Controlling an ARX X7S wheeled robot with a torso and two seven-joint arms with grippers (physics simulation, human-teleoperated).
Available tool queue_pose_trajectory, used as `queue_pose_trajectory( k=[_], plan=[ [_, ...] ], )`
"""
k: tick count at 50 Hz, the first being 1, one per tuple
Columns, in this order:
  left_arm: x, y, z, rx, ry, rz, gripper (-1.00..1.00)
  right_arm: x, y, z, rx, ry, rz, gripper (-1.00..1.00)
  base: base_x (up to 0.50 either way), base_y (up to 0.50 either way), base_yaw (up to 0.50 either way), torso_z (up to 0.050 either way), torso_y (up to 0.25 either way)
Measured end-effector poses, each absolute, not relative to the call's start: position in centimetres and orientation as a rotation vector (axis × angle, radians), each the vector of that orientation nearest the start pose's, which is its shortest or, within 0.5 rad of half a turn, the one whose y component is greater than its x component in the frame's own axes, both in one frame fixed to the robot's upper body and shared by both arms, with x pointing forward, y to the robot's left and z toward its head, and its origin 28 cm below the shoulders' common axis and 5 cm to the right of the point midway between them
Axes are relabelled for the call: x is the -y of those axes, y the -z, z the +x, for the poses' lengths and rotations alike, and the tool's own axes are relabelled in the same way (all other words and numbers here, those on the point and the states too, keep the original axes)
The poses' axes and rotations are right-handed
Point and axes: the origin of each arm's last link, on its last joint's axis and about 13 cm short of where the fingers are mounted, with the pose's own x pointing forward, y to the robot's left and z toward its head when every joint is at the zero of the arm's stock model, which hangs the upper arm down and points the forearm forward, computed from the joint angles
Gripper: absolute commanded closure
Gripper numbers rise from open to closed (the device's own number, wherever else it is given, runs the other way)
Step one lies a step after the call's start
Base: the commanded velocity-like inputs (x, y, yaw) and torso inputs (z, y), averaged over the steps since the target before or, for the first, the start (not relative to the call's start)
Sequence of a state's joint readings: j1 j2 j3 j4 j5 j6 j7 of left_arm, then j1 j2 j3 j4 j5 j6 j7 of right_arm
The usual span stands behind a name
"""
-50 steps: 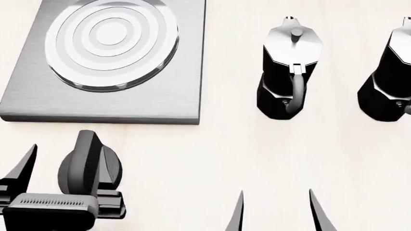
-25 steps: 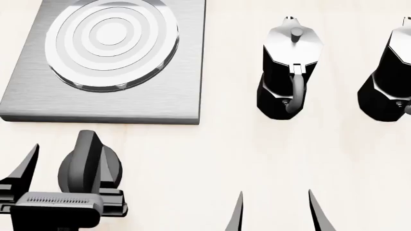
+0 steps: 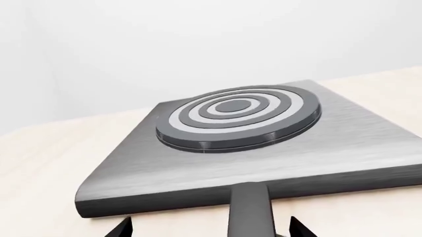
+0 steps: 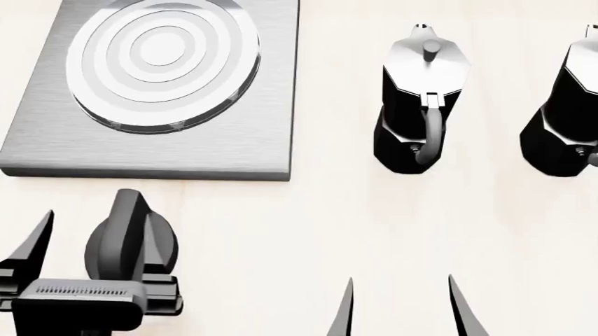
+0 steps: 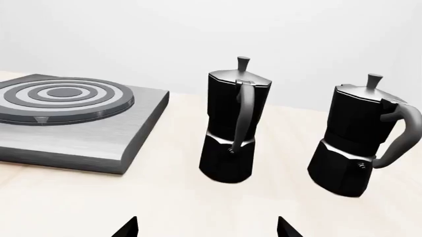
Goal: Turn off the stove.
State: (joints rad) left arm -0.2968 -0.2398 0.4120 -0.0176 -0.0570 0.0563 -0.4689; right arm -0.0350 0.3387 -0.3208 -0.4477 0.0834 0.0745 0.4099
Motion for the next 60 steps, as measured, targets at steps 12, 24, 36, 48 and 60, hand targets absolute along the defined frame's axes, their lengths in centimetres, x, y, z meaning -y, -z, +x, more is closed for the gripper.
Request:
queue_pose_trajectory(
  k=[12,24,36,48,60],
  plan=[
    [-19.0,-6.9,26.2,0.298,-0.086,0.154,-1.00,9.2,-8.4,18.8,0.291,0.009,-0.127,-1.00,0.00,0.00,0.00,0.000,0.000],
    [-19.3,-7.0,26.0,0.286,-0.084,0.146,-1.00,9.2,-8.4,18.8,0.291,0.009,-0.127,-1.00,0.00,0.00,0.00,0.000,-0.001],
    [-19.5,-7.1,25.5,0.270,-0.076,0.126,-1.00,9.2,-8.4,18.8,0.291,0.009,-0.127,-1.00,0.00,0.00,0.00,0.000,0.000],
    [-19.6,-7.2,24.3,0.243,-0.053,0.092,-1.00,9.2,-8.3,18.8,0.291,0.009,-0.127,-1.00,0.00,0.00,0.00,0.000,0.000],
    [-19.8,-7.2,23.2,0.221,-0.049,0.065,-1.00,9.2,-8.3,18.8,0.290,0.009,-0.128,-1.00,0.00,0.00,0.00,0.000,0.000]
  ],
)
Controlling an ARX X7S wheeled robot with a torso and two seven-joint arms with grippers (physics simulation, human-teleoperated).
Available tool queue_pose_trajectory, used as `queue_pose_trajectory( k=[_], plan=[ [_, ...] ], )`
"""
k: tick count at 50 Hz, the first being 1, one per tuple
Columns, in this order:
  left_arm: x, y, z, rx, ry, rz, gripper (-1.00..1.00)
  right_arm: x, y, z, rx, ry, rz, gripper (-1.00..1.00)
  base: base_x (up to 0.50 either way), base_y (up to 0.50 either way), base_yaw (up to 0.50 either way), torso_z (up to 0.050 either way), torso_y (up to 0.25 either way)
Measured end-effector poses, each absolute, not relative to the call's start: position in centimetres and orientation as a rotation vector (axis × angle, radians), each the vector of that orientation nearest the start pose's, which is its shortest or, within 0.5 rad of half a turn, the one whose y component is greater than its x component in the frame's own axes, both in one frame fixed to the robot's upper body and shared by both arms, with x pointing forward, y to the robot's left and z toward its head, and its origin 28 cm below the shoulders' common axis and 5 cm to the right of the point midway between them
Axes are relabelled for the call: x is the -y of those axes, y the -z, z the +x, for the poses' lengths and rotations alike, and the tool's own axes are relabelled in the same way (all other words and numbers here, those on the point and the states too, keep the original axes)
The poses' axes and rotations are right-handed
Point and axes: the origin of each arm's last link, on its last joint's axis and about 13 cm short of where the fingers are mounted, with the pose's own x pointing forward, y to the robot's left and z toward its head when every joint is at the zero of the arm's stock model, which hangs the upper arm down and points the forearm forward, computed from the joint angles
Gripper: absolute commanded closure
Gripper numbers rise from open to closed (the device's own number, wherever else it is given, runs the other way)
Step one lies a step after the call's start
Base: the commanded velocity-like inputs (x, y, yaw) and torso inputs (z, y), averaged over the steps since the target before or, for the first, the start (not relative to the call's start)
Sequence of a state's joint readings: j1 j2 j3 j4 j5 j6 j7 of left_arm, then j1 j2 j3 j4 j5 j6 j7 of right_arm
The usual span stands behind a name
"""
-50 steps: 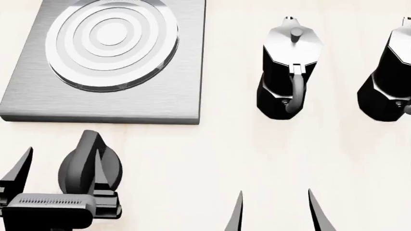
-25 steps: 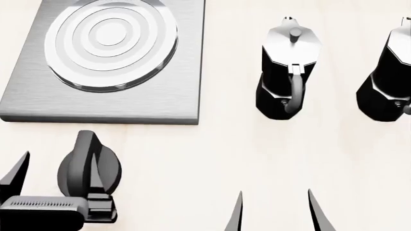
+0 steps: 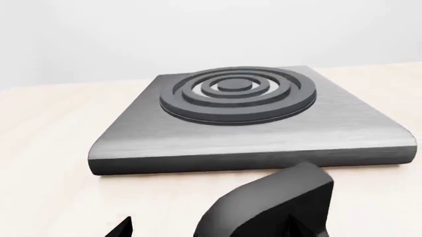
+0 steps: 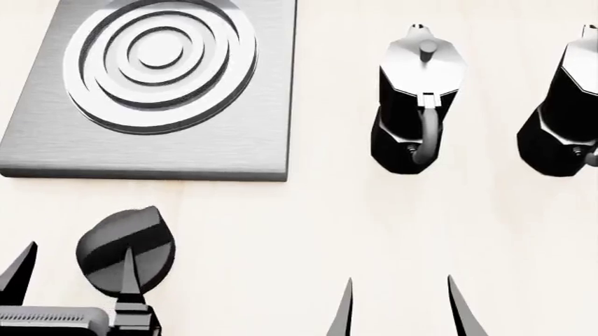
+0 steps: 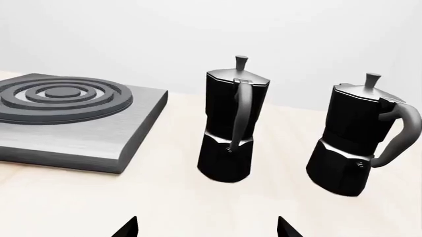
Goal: Turn off the stove.
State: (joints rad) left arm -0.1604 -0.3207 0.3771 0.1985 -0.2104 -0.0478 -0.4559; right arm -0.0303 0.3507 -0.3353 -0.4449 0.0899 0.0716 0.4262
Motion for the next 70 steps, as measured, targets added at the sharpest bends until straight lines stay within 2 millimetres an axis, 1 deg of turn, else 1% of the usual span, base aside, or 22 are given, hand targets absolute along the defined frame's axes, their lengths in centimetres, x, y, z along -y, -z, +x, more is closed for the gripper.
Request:
queue_pose_trajectory(
  k=[30,37,46,58,70],
  plan=[
    [-20.3,-7.2,22.3,0.200,-0.092,0.041,-1.00,9.1,-8.2,18.9,0.287,0.008,-0.126,-1.00,0.00,0.00,0.00,0.000,0.000],
    [-21.8,-7.7,22.5,0.201,-0.194,0.049,-1.00,9.1,-8.2,18.9,0.286,0.008,-0.125,-1.00,0.00,0.00,0.00,0.000,0.000],
    [-22.9,-8.1,23.0,0.203,-0.254,0.053,-1.00,9.1,-8.2,18.9,0.286,0.008,-0.125,-1.00,0.00,0.00,0.00,0.000,0.000],
    [-23.5,-8.5,22.5,0.204,-0.193,0.032,-1.00,9.2,-8.3,19.0,0.294,0.010,-0.118,-1.00,0.00,0.00,0.00,0.000,0.000],
    [-23.8,-9.2,22.1,0.244,-0.114,-0.001,-1.00,9.7,-9.1,19.8,0.325,0.027,-0.107,-1.00,0.00,0.00,0.00,0.000,0.000]
  ],
)
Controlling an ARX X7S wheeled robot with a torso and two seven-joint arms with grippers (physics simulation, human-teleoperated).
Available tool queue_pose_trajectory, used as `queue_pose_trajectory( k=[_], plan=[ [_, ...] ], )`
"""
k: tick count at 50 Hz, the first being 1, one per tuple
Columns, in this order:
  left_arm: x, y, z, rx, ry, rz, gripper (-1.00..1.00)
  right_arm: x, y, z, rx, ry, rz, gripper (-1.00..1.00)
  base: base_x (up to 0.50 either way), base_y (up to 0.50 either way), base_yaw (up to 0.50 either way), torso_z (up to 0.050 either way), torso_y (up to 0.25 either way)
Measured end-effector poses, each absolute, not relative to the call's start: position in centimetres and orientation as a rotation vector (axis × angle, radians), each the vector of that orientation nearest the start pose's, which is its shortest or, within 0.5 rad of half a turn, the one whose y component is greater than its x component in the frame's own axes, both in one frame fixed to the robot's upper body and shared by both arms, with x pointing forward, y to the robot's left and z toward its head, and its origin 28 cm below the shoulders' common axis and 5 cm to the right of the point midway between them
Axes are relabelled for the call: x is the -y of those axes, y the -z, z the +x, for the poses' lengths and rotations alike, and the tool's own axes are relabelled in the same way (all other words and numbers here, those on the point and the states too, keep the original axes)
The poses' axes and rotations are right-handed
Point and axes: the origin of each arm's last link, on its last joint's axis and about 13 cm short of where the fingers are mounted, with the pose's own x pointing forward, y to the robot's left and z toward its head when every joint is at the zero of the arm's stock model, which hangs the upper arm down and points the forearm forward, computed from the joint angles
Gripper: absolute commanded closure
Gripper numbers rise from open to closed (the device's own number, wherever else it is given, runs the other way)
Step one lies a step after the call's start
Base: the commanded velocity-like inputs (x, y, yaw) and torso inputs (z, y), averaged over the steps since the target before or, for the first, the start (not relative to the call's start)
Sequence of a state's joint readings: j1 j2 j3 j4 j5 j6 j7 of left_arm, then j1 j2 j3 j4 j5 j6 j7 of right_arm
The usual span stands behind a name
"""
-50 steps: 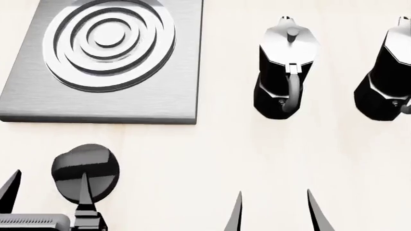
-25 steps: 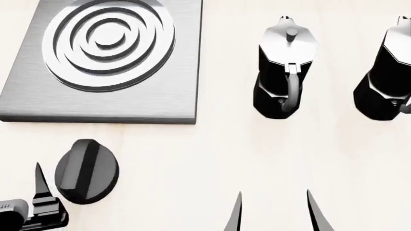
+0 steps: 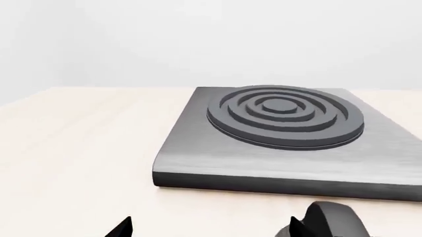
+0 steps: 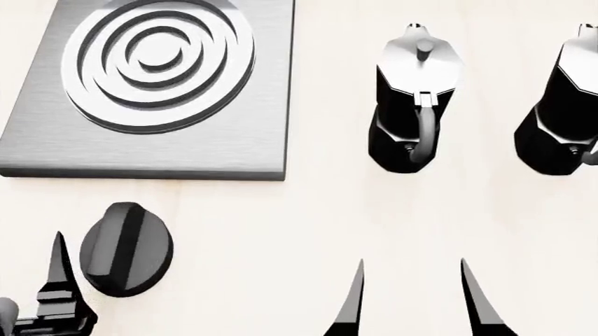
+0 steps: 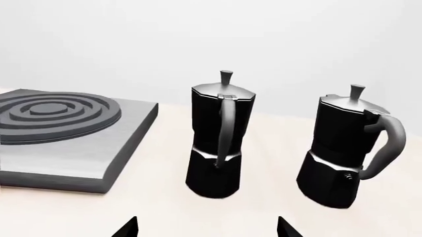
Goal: Turn off the stove.
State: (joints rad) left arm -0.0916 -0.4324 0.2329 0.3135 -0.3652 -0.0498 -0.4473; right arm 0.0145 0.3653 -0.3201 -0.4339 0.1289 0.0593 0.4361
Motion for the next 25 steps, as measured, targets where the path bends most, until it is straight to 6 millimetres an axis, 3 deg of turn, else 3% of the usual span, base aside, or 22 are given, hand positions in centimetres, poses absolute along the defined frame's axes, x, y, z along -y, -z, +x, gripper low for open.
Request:
queue_pose_trajectory(
  k=[25],
  plan=[
    [-23.6,-11.2,22.3,0.309,-0.049,-0.077,-1.00,10.2,-12.0,21.7,0.406,0.045,-0.114,-1.00,0.00,0.00,0.00,0.000,0.000]
  ],
)
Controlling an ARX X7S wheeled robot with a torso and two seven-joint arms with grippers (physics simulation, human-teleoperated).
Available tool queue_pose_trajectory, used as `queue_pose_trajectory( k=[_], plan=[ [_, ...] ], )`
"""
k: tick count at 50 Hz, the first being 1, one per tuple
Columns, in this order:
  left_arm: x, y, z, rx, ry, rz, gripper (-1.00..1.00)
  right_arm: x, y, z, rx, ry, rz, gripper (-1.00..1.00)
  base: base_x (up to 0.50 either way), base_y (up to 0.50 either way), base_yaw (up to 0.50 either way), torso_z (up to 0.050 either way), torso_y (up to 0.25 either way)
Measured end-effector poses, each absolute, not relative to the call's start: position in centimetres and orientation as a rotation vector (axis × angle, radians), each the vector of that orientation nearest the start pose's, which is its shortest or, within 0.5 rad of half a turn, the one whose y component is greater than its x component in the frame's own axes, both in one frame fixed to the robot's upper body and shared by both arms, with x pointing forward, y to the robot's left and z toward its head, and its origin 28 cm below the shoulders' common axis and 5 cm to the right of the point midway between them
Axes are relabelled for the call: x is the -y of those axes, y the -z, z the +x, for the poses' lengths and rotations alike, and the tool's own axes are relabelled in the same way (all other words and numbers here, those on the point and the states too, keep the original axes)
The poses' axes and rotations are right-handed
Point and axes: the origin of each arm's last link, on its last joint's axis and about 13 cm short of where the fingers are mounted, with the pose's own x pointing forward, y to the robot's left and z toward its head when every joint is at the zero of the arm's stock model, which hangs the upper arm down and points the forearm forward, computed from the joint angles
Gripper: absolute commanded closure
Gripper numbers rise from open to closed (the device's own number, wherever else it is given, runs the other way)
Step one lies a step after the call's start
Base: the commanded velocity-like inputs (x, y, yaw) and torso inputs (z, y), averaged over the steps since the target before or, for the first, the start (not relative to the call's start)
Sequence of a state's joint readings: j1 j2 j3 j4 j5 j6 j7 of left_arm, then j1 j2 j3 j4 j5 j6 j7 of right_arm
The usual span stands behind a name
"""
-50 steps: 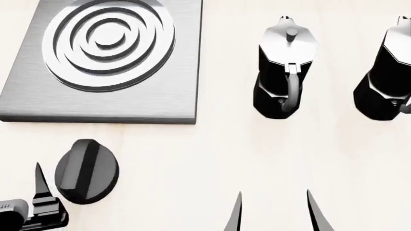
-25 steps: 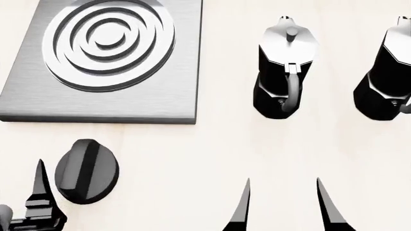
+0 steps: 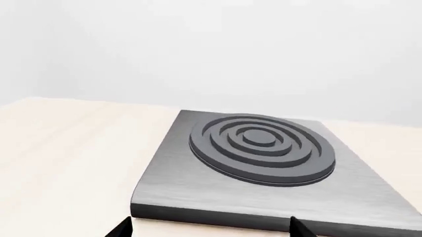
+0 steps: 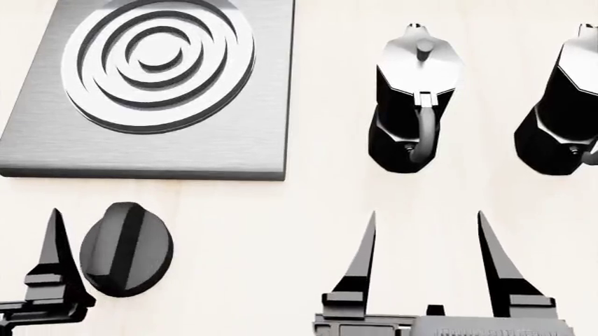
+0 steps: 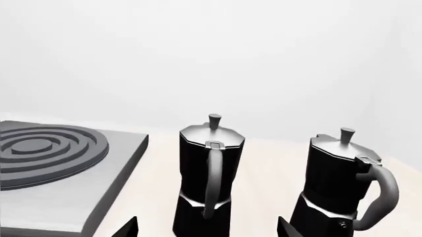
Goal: Turn off the stove.
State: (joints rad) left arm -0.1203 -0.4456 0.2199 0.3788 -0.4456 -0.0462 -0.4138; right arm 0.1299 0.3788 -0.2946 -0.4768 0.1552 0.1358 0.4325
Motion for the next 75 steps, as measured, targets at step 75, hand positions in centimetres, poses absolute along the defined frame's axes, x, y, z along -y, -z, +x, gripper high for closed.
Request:
queue_pose_trajectory(
  k=[75],
  plan=[
    [-21.6,-17.0,22.0,0.446,0.043,-0.182,-1.00,10.1,-17.1,23.0,0.573,0.030,-0.134,-1.00,0.00,0.00,0.00,0.000,0.000]
  ],
)
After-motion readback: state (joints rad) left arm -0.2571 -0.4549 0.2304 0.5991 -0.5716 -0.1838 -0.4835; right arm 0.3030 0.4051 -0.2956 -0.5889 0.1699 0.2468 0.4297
